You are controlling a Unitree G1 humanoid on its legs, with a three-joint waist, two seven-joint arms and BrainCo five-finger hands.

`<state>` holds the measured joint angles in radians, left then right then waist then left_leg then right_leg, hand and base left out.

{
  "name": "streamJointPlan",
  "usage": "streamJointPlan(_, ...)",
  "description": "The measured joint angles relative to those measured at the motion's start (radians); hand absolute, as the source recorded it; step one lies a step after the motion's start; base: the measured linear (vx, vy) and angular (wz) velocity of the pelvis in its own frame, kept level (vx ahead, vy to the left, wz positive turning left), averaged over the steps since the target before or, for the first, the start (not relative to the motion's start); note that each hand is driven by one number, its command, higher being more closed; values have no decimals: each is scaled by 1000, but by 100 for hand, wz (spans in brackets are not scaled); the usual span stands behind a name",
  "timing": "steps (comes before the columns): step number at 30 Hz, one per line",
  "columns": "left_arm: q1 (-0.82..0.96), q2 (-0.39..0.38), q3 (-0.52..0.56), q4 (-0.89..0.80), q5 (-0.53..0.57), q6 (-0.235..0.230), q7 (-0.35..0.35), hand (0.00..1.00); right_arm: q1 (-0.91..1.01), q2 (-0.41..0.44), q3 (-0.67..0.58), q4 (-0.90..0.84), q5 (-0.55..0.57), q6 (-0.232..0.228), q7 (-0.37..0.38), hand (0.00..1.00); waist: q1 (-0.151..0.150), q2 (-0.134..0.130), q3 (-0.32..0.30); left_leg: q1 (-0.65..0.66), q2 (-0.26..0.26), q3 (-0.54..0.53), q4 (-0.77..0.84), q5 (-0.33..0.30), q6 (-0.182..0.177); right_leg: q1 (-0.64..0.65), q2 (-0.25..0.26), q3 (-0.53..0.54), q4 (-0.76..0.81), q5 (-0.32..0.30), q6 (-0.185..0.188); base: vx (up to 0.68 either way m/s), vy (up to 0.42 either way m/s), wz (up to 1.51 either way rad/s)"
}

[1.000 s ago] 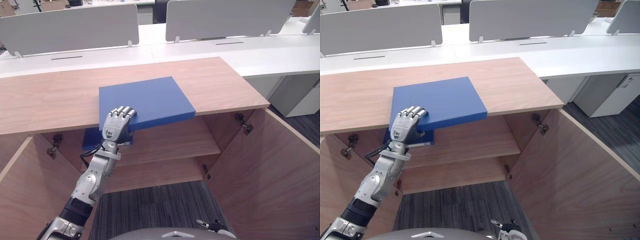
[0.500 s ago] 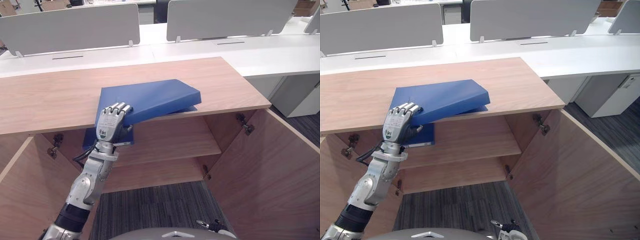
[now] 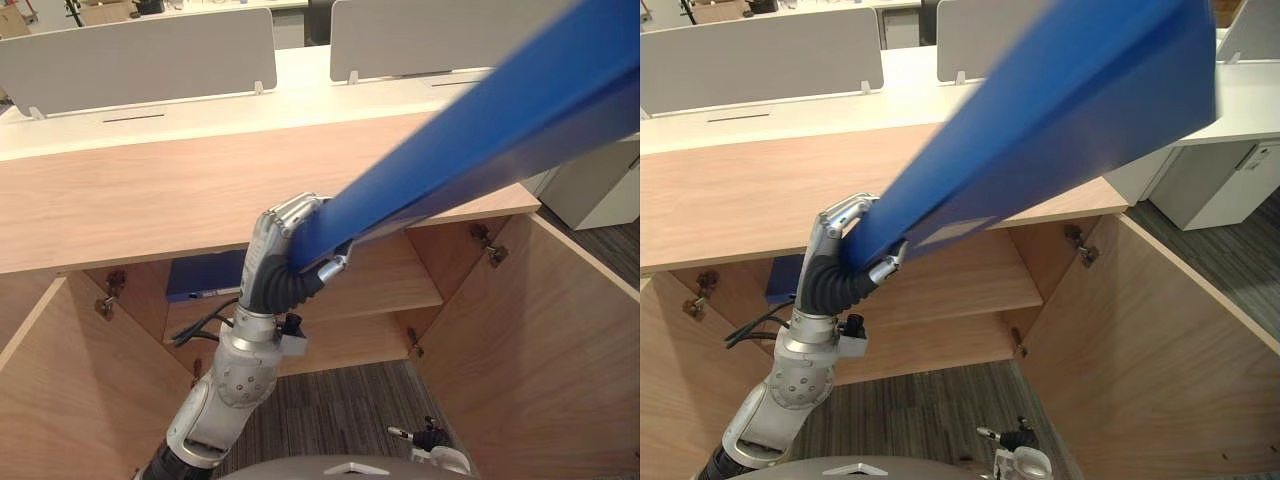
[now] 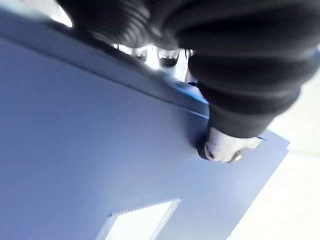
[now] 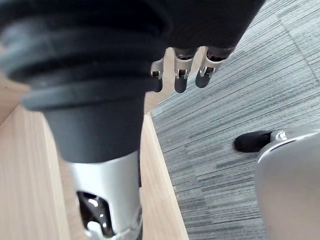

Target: Walk over to the cabinet, pick up the folder, carry it to the office cabinet, place the folder inside the office cabinet, then close the office cabinet door

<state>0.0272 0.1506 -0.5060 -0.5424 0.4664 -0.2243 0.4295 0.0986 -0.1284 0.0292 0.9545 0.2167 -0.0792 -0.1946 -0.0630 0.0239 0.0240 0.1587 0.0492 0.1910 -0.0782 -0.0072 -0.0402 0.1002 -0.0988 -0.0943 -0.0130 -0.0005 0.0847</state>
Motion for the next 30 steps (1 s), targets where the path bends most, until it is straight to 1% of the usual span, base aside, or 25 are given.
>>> streamJointPlan(1,5,-4,-5,0,-27,0,1,100,1,3,5,0,1,-5,-2,0,1,-5,-2,0,0,0,0,0,0,-1,0,0,1,-1,1,0,0,0)
streamJointPlan(3,16,-16,-32,-7,-121,-1,3,100,2,24,10,-27,3,-6,-6,0,6,-1,-8,0,0,-1,0,0,0,-1,-1,0,3,-2,2,-15,-7,1)
streamJointPlan(5,34,-16,-51,-29,-169,-1,2,100,6,26,10,-66,14,-12,-8,0,5,-1,-8,-2,0,-1,0,0,0,-4,-1,1,4,-1,3,0,0,0)
streamJointPlan(7,52,-17,-77,-40,-261,-18,-1,100,17,37,10,-137,18,-24,-27,0,7,-7,-12,-11,0,0,0,1,1,-15,0,2,5,-1,5,0,0,0)
streamJointPlan(8,53,-18,-80,-40,-283,-19,-4,100,18,41,9,-163,23,-24,-32,0,6,-9,-12,-14,0,0,0,1,2,-16,1,2,6,0,6,0,0,0)
streamJointPlan(10,70,-34,-76,-39,-354,-19,-24,100,25,50,7,-298,30,-31,-35,0,6,-17,-9,-15,0,0,0,2,2,-18,1,2,5,4,7,0,0,0)
streamJointPlan(11,78,-37,-74,-39,-369,-20,-29,100,31,53,6,-338,34,-36,-35,0,6,-20,-9,-16,-1,0,0,1,2,-18,1,2,5,4,7,0,0,0)
streamJointPlan(13,119,-44,-27,-39,-436,-23,-60,100,62,83,-5,-532,42,-69,-34,0,8,-31,-6,-16,-1,0,0,0,3,-18,1,1,4,4,7,0,0,0)
streamJointPlan(15,140,-45,3,-39,-463,-23,-71,100,76,94,-7,-615,56,-81,-33,0,8,-35,-3,-16,-1,0,0,0,4,-18,1,2,3,4,7,0,0,0)
streamJointPlan(18,204,-50,75,-38,-514,-23,-103,100,115,137,-39,-805,86,-120,-30,0,9,-45,3,-17,-1,1,0,-3,7,-18,1,1,2,3,8,0,0,0)
streamJointPlan(19,214,-51,81,-38,-524,-23,-109,100,123,143,-46,-835,94,-125,-28,0,10,-49,6,-17,-1,1,0,-3,6,-19,1,1,2,3,9,0,0,0)
streamJointPlan(21,245,-52,123,-37,-543,-23,-124,100,150,161,-61,-954,110,-145,-24,0,13,-60,12,-18,-2,2,1,-3,6,-27,0,2,3,3,9,0,0,0)
streamJointPlan(22,247,-52,128,-37,-544,-23,-126,100,152,162,-65,-967,112,-146,-23,0,13,-61,13,-18,-2,2,1,-3,6,-27,0,2,3,3,9,0,0,0)
streamJointPlan(23,260,-54,159,-36,-544,-23,-137,100,165,171,-72,-1034,115,-157,-11,0,13,-63,16,-19,-3,2,1,-4,6,-28,-1,2,3,3,9,0,0,0)
streamJointPlan(25,273,-57,195,-36,-545,-23,-153,100,170,173,-74,-1117,133,-172,16,0,11,-62,17,-19,-3,3,1,-6,7,-28,-1,2,3,3,9,0,0,0)
streamJointPlan(30,273,-78,240,-35,-546,-23,-182,100,165,173,-81,-1255,153,-193,65,0,12,-55,23,-18,-3,3,1,-8,8,-26,-2,2,3,3,9,0,0,0)
